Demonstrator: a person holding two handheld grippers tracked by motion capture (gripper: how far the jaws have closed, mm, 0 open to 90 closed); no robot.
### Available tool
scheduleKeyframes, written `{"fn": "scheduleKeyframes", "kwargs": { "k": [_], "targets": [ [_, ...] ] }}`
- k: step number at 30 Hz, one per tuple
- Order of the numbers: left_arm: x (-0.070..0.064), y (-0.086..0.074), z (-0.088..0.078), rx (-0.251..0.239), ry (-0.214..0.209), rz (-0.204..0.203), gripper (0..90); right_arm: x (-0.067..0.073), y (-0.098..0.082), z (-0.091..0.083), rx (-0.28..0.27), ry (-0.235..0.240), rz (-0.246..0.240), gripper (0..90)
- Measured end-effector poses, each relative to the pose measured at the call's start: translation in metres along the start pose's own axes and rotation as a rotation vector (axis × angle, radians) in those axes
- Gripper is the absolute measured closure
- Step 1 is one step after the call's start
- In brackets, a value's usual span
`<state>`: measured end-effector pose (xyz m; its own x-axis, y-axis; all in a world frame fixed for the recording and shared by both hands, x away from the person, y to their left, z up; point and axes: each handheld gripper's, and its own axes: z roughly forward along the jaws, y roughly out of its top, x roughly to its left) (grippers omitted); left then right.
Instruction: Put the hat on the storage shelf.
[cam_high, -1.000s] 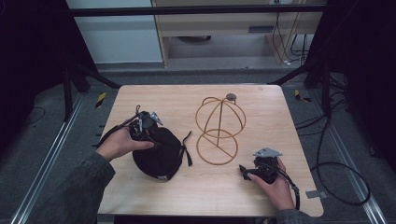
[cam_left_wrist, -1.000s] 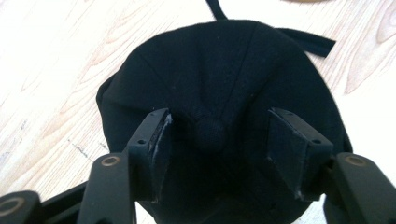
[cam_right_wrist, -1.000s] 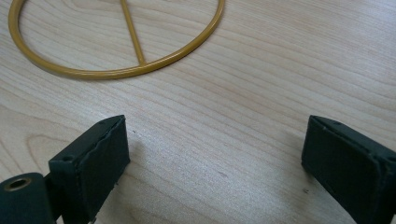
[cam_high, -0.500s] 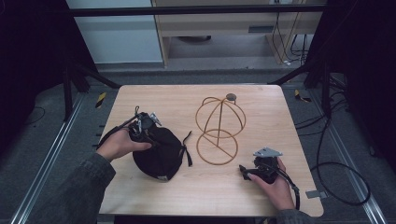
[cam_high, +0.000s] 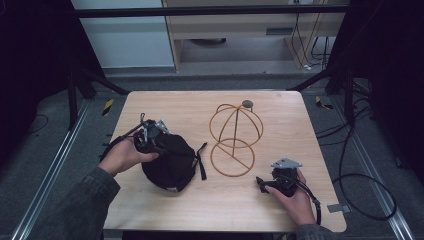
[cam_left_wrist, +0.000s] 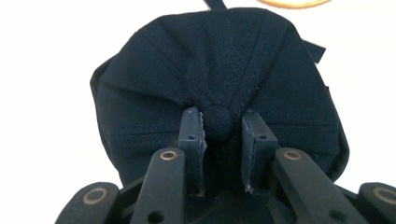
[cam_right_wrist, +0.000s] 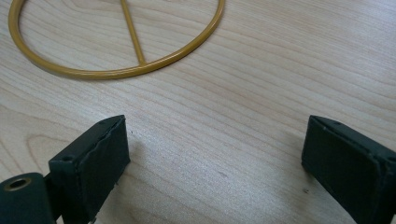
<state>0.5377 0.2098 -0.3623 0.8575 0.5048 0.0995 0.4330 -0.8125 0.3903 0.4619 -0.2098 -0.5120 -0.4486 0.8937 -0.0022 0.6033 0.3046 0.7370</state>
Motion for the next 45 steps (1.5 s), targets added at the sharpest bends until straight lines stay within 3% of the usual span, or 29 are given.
{"fn": "scheduleKeyframes", "kwargs": {
  "k": [6, 18, 27, 45],
  "targets": [
    [-0.004, -0.005, -0.025, -0.055, 0.021, 0.022, 72.8, 0.0, 0.0, 0.0, 0.0, -0.002, 0.0, 7.5],
    [-0.015, -0.014, -0.075, -0.185, 0.024, 0.046, 73.2, 0.0, 0.0, 0.0, 0.002, -0.004, 0.003, 7.1],
    [-0.033, -0.013, -0.107, -0.301, 0.022, 0.081, 73.6, 0.0, 0.0, 0.0, 0.001, -0.004, 0.002, 7.1],
    [-0.057, -0.001, -0.137, -0.352, 0.013, 0.156, 73.6, 0.0, 0.0, 0.0, 0.001, -0.004, 0.002, 7.1]
  ]
}}
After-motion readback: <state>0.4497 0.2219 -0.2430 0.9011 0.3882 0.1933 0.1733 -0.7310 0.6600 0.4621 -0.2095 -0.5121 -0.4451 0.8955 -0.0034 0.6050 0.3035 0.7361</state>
